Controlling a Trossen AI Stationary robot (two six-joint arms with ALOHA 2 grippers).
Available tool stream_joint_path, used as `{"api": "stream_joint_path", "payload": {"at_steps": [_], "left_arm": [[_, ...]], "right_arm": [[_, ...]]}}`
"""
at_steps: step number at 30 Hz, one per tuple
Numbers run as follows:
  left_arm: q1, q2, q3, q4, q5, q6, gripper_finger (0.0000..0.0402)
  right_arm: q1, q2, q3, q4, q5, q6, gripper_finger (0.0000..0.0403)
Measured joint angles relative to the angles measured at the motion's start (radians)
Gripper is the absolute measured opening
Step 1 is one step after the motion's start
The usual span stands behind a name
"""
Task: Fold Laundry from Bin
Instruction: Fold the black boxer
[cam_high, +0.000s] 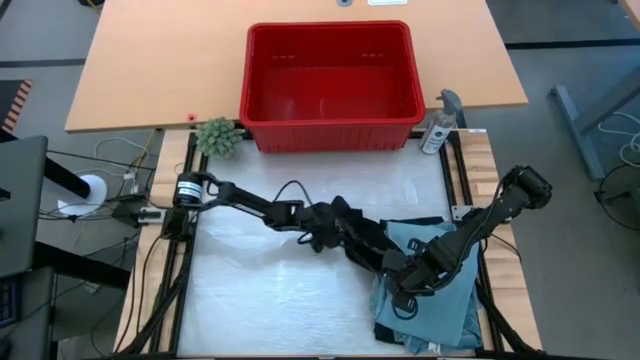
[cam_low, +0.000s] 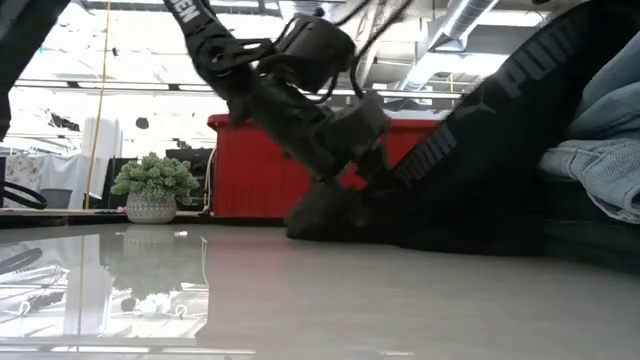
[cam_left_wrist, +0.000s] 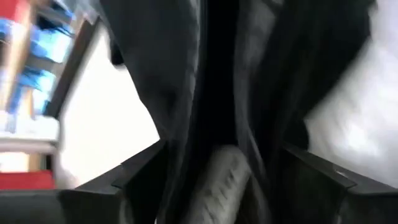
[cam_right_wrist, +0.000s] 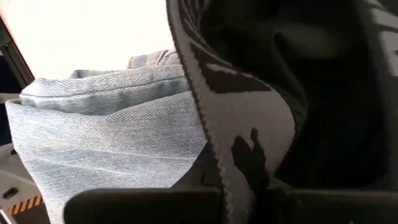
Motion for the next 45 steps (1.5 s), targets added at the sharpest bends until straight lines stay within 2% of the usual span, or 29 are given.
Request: {"api": "stream_joint_path", "payload": {"at_steps": [4,11,12,20,22,25,31,34,37,42,45], "left_arm": [[0.011,-0.002,0.080,-0.178,-0.003,-0.021,0.0208],[0.016,-0.077,0.241,-0.494,0.020,-0.043,0.0028],[0.016,-0.089,0.263,-0.564,0.028,-0.043,0.0015],[0.057,-0.231,0.403,-0.913,0.095,-0.066,0.0005],[0.077,-0.272,0.419,-0.992,0.141,-0.090,0.0002],[0.106,-0.327,0.421,-1.122,0.211,-0.119,0.0003],[0.136,-0.391,0.420,-1.328,0.209,-0.156,0.0004],[0.136,-0.419,0.420,-1.386,0.213,-0.193,0.0004],[0.131,-0.439,0.420,-1.424,0.271,-0.240,0.0004],[0.137,-0.445,0.418,-1.426,0.398,-0.324,0.0004],[0.139,-0.444,0.377,-1.351,0.452,-0.346,0.0002]], "right_arm": [[0.000,0.000,0.000,-0.002,0.000,-0.002,0.0016],[-0.009,0.000,0.000,-0.014,0.000,-0.012,0.0016],[-0.014,0.000,0.000,-0.013,0.000,-0.012,0.0016],[-0.079,-0.030,0.004,0.011,0.032,-0.074,0.0016],[-0.098,-0.060,0.004,0.019,0.045,-0.093,0.0016],[-0.133,-0.135,0.004,0.017,0.085,-0.095,0.0016],[-0.246,-0.326,0.005,0.076,0.242,-0.106,0.0016],[-0.319,-0.386,0.006,0.133,0.244,-0.170,0.0016],[-0.370,-0.400,0.006,0.184,0.220,-0.256,0.0016],[-0.407,-0.342,0.006,0.204,0.151,-0.343,0.0016],[-0.412,-0.285,0.006,0.217,0.119,-0.375,0.0016]]}}
